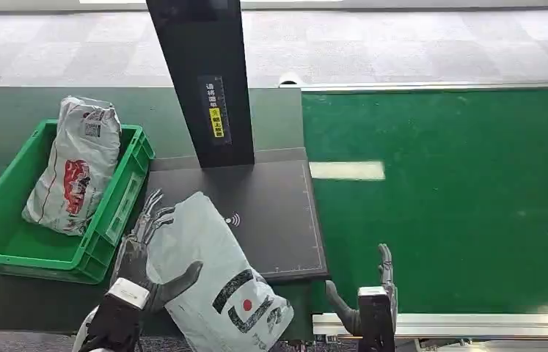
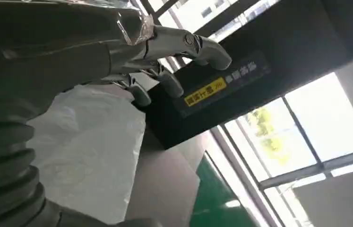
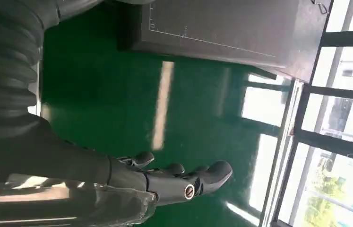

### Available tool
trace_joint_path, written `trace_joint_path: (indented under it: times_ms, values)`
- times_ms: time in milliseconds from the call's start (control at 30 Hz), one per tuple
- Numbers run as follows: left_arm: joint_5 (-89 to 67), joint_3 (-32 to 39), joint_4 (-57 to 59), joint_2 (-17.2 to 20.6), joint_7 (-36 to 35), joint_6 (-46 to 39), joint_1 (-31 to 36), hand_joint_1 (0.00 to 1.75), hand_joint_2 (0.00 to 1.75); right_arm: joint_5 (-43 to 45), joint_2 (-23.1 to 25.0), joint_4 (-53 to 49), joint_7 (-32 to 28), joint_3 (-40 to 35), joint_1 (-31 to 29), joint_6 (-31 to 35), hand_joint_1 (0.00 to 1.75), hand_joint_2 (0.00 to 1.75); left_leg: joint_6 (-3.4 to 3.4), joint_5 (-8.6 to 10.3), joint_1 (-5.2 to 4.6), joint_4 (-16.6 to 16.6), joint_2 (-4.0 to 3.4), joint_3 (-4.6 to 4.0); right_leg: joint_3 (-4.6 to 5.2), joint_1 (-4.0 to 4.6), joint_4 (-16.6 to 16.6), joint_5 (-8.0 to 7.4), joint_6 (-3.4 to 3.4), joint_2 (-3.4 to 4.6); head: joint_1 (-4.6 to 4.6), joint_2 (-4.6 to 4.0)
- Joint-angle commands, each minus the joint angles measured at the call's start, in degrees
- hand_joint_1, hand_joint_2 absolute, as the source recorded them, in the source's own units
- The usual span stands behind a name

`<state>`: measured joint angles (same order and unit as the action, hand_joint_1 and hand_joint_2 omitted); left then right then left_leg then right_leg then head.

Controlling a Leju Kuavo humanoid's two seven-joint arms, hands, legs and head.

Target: Moved the parcel from conveyor to table for the left to box.

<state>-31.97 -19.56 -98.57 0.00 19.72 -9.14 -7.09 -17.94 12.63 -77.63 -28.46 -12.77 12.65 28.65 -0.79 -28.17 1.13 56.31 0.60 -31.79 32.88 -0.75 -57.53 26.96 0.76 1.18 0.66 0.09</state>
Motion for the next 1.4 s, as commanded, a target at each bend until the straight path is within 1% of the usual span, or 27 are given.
trace_joint_path:
  times_ms: [33,100,167,233,267,333,433,533,667,700,833,867,900,933,967,1033,1067,1100,1133,1167,1200,1233,1267,1300,1333,1400]
  values:
    - [-5.26,-5.09,4.78,3.27,-3.43,7.41,0.98,0.0,1.75,-0.11,0.96,0.02,-0.09,2.96,0.13,-1.09,0.0,1.75,0.05,0.02,-0.04,-0.07,-0.01,0.08,-0.08,-0.02,0.05,0.0,-0.03,-0.09,0.02,0.0]
    - [-10.59,-6.34,7.27,4.04,-5.4,9.45,1.66,0.0,1.75,-0.27,0.99,-0.05,-0.1,3.15,0.19,-1.44,0.0,1.75,0.06,0.02,-0.05,-0.11,-0.01,0.13,-0.14,-0.02,0.07,0.01,-0.04,-0.13,0.0,0.0]
    - [-15.44,-6.77,9.76,4.28,-7.81,9.01,2.36,0.0,1.75,-0.48,1.05,-0.29,-0.04,3.35,0.36,-1.79,0.0,1.75,0.05,0.05,-0.05,-0.14,0.05,0.15,-0.17,-0.02,0.1,0.01,-0.04,-0.19,0.0,0.0]
    - [-22.63,-7.35,14.48,4.34,-11.89,8.16,3.83,0.0,1.75,-0.87,1.18,-0.82,0.09,3.53,0.82,-2.36,0.0,1.75,0.06,0.07,-0.06,-0.18,0.09,0.19,-0.22,-0.03,0.13,0.01,-0.06,-0.25,0.0,0.0]
    - [-22.95,-7.23,15.93,4.1,-11.66,7.67,4.18,0.0,1.75,-1.0,1.26,-0.97,0.1,3.59,0.96,-2.44,0.0,1.75,0.05,0.07,-0.07,-0.17,0.08,0.18,-0.19,-0.05,0.11,0.0,-0.04,-0.21,0.0,0.0]
    - [-28.96,-8.03,19.02,4.22,-15.09,6.75,5.47,0.0,1.75,-1.29,1.45,-1.1,0.16,3.75,1.14,-2.79,0.0,1.75,0.06,0.07,-0.06,-0.19,0.09,0.2,-0.22,-0.02,0.14,0.0,-0.06,-0.26,0.0,0.0]
    - [-33.65,-7.91,24.26,2.86,-17.6,6.5,7.62,0.0,1.75,-1.48,1.71,-1.19,0.24,3.95,1.14,-3.28,0.0,1.75,0.07,0.08,-0.06,-0.17,0.11,0.19,-0.22,-0.03,0.14,0.0,-0.05,-0.26,0.02,0.0]
    - [-37.98,-6.83,30.01,1.19,-22.05,7.49,9.91,0.0,1.75,-1.95,1.92,-1.1,0.5,4.16,0.93,-3.83,0.0,1.75,0.08,0.08,-0.06,-0.17,0.1,0.17,-0.21,-0.03,0.14,-0.01,-0.04,-0.26,0.0,0.0]
    - [-43.04,-5.21,35.22,-0.47,-24.32,6.29,11.59,0.0,1.75,-2.55,2.07,-0.77,0.75,4.31,0.55,-4.68,0.0,1.75,0.05,0.06,-0.05,-0.12,0.01,0.23,-0.24,-0.03,0.09,-0.02,-0.02,-0.12,0.02,0.0]
    - [-43.04,-4.8,35.6,-0.71,-24.22,6.26,11.61,1.75,1.75,-2.63,2.02,-0.7,0.82,4.25,0.46,-4.88,0.0,1.75,0.06,0.08,-0.05,-0.15,0.02,0.28,-0.31,-0.02,0.12,-0.04,-0.04,-0.16,0.0,0.0]
    - [-42.85,-3.91,35.22,-0.94,-23.59,5.75,11.18,1.75,1.75,-2.79,1.87,-0.31,0.98,4.07,0.02,-5.4,0.0,1.75,0.04,-0.01,-0.04,-0.1,-0.04,0.49,-0.59,-0.02,0.06,0.01,-0.07,-0.08,0.0,0.0]
    - [-41.4,-3.01,33.55,-1.09,-21.92,5.07,10.09,1.75,1.75,-2.92,1.73,0.01,1.06,3.85,-0.3,-5.79,0.0,1.75,0.02,0.03,-0.04,-0.13,-0.05,0.47,-0.57,-0.01,0.08,-0.04,-0.11,-0.11,0.02,0.0]
    - [-41.4,-3.01,33.55,-1.09,-21.92,5.07,10.09,1.75,1.75,-2.92,1.73,0.01,1.06,3.85,-0.3,-5.79,0.0,1.75,0.03,-0.02,-0.05,-0.12,-0.04,0.58,-0.67,-0.03,0.05,0.03,-0.06,-0.11,0.0,0.0]
    - [-39.57,-2.47,32.15,-1.2,-20.39,5.52,9.27,1.75,1.75,-2.99,1.65,0.27,1.12,3.68,-0.52,-5.95,0.0,1.75,0.02,-0.29,-0.03,-0.08,-0.04,0.72,-0.74,-0.01,0.02,0.17,0.04,-0.06,0.0,0.0]
    - [-38.78,-2.43,30.73,-0.95,-19.52,5.5,8.63,1.75,1.75,-3.0,1.68,0.52,1.14,3.64,-0.74,-5.92,0.0,1.75,0.04,-0.19,-0.02,-0.13,-0.14,0.63,-0.64,0.0,0.06,0.09,-0.01,-0.01,0.0,0.0]
    - [-38.01,-2.35,29.89,-0.92,-19.03,5.8,8.26,1.75,1.75,-3.0,1.62,0.65,1.14,3.54,-0.85,-5.86,0.0,1.75,0.04,-0.24,-0.02,-0.1,-0.12,0.74,-0.75,0.01,0.02,0.14,-0.1,-0.02,0.0,0.0]
    - [-36.99,-2.3,29.26,-0.87,-18.39,6.17,8.02,1.75,1.75,-2.95,1.49,0.76,1.15,3.39,-0.89,-5.82,0.0,1.75,0.06,-0.11,-0.03,-0.14,-0.19,0.54,-0.51,0.0,0.04,0.0,-0.13,0.01,0.02,0.0]
    - [-36.81,-2.39,29.04,-0.82,-18.29,6.26,7.95,1.75,1.75,-2.89,1.43,0.82,1.15,3.32,-0.9,-5.77,0.0,1.75,0.04,-0.14,-0.02,-0.12,-0.1,0.76,-0.76,0.01,0.03,0.07,-0.1,-0.05,0.0,0.0]
    - [-36.81,-2.39,29.04,-0.82,-18.29,6.26,7.95,1.75,1.75,-2.89,1.43,0.82,1.15,3.32,-0.9,-5.77,0.0,1.75,0.06,-0.03,-0.03,-0.2,-0.14,0.59,-0.59,0.01,0.11,-0.09,-0.06,-0.07,0.0,0.0]
    - [-36.29,-2.52,28.85,-0.76,-17.97,6.53,7.92,1.75,1.75,-2.76,1.3,0.91,1.12,3.16,-0.92,-5.64,0.0,1.75,0.08,0.09,-0.03,-0.26,-0.16,0.58,-0.57,0.01,0.18,-0.24,-0.22,-0.07,0.0,0.0]
    - [-35.15,-2.55,28.26,-0.84,-16.64,5.99,7.76,1.75,1.75,-2.66,1.24,0.94,1.11,3.12,-0.86,-5.42,0.0,1.75,0.01,0.23,-0.03,-0.23,-0.13,0.83,-0.84,0.02,0.15,-0.14,-0.2,-0.07,0.0,0.0]
    - [-34.71,-2.55,27.91,-0.91,-16.22,5.74,7.74,1.75,1.75,-2.55,1.18,0.92,1.09,3.09,-0.84,-5.38,0.0,1.75,0.04,0.25,-0.03,-0.23,-0.17,0.68,-0.77,0.02,0.16,-0.18,-0.19,-0.08,0.02,0.0]
    - [-28.3,-1.95,24.54,-1.22,-10.2,2.64,7.1,1.75,1.75,-2.09,1.19,0.51,1.0,3.19,-0.49,-4.7,0.0,1.75,0.02,0.18,-0.04,-0.2,-0.14,0.84,-0.93,0.01,0.11,-0.09,-0.18,-0.1,0.0,0.0]
    - [-27.78,-2.05,22.67,-0.93,-10.69,3.78,6.98,1.75,1.75,-1.94,1.1,0.22,0.97,3.1,-0.26,-4.64,0.0,1.75,0.04,0.2,-0.04,-0.23,-0.17,0.78,-0.87,0.01,0.16,-0.13,-0.19,-0.12,0.0,0.0]
    - [-27.66,-2.13,21.74,-0.78,-11.09,4.39,6.84,1.75,1.75,-1.89,1.04,0.12,0.99,3.04,-0.17,-4.61,0.0,1.75,-0.01,0.11,-0.02,-0.12,-0.1,0.9,-1.0,0.02,0.05,-0.04,-0.17,-0.12,0.0,0.0]
    - [-27.66,-2.13,21.74,-0.78,-11.09,4.39,6.84,1.75,1.75,-1.89,1.04,0.12,0.99,3.04,-0.17,-4.61,0.0,1.75,-0.01,0.1,-0.02,-0.14,-0.15,0.78,-0.88,0.02,0.06,-0.05,-0.17,-0.12,0.0,0.0]
